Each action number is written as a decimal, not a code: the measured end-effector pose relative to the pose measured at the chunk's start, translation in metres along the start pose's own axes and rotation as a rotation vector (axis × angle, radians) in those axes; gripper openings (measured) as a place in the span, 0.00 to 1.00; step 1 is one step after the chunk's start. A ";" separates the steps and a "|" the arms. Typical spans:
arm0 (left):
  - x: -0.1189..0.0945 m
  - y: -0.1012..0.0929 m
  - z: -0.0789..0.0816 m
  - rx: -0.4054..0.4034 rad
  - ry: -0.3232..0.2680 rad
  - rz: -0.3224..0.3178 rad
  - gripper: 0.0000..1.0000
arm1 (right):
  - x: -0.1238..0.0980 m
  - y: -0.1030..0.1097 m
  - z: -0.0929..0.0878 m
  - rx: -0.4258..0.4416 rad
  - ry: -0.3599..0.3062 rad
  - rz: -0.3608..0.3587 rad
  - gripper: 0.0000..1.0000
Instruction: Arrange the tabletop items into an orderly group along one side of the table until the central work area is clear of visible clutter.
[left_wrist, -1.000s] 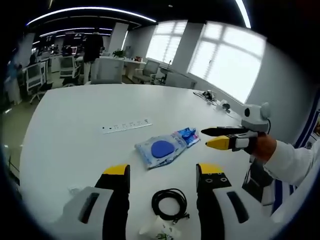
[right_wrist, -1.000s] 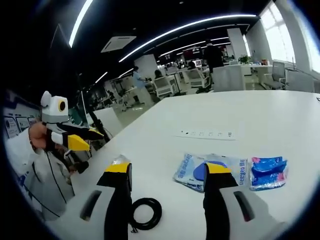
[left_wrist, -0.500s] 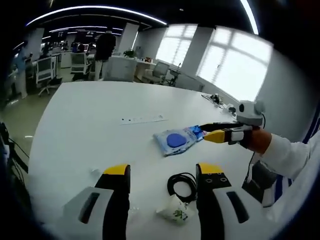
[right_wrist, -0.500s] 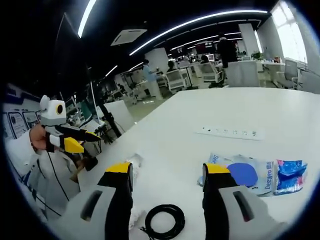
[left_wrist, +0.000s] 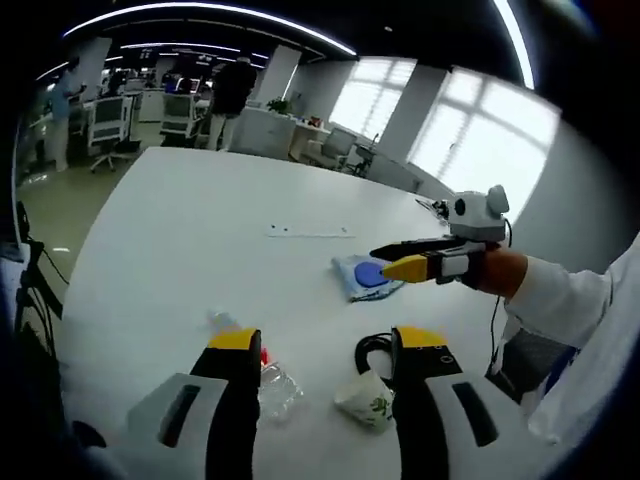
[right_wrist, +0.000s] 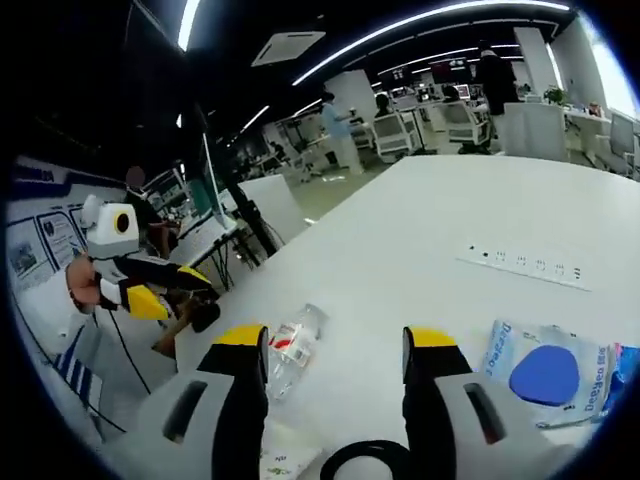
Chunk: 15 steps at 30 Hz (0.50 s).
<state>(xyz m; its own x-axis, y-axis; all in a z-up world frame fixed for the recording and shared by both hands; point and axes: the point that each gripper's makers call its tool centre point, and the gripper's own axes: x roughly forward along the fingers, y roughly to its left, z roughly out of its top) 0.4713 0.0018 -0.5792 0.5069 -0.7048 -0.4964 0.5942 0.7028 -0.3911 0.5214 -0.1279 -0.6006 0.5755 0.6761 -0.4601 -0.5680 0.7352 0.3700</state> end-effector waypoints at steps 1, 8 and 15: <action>-0.001 0.002 -0.002 -0.008 -0.002 0.000 0.52 | 0.005 0.001 0.000 0.007 0.008 0.012 0.52; -0.001 0.014 -0.008 -0.044 -0.013 -0.008 0.52 | 0.043 0.006 0.001 0.005 0.060 0.078 0.51; 0.003 0.027 -0.014 -0.070 -0.014 -0.003 0.51 | 0.073 0.008 -0.001 -0.003 0.109 0.129 0.51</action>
<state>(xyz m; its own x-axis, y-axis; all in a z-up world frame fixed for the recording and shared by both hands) 0.4798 0.0200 -0.6021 0.5137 -0.7080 -0.4846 0.5509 0.7052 -0.4463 0.5582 -0.0729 -0.6320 0.4309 0.7553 -0.4938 -0.6348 0.6427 0.4290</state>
